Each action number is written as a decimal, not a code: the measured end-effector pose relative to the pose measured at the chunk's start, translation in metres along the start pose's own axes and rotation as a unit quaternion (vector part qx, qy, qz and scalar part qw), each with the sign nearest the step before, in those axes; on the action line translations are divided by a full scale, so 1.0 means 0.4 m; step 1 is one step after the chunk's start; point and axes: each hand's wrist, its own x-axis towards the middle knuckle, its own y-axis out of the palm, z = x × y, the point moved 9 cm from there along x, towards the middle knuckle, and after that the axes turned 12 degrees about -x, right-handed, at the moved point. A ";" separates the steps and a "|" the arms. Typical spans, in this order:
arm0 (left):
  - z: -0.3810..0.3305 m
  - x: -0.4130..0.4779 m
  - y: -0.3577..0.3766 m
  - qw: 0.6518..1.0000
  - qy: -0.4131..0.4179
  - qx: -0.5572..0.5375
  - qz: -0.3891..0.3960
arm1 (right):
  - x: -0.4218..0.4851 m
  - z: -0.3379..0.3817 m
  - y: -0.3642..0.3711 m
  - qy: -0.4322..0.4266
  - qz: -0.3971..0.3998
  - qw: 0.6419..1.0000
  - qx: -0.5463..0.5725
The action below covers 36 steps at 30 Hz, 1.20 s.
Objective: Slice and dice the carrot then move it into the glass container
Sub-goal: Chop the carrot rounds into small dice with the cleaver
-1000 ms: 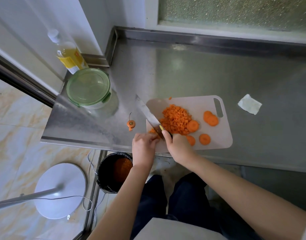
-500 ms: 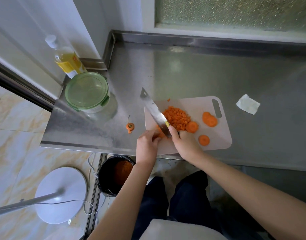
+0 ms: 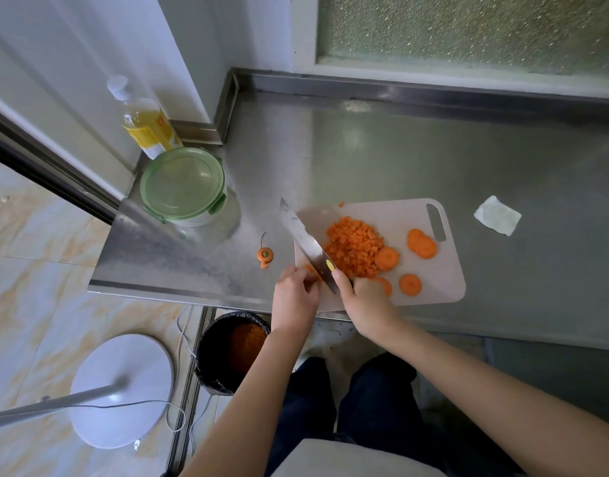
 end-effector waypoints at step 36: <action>-0.063 -0.078 0.123 0.986 0.066 0.023 0.153 | 0.002 -0.107 -0.076 0.023 -0.062 0.977 0.201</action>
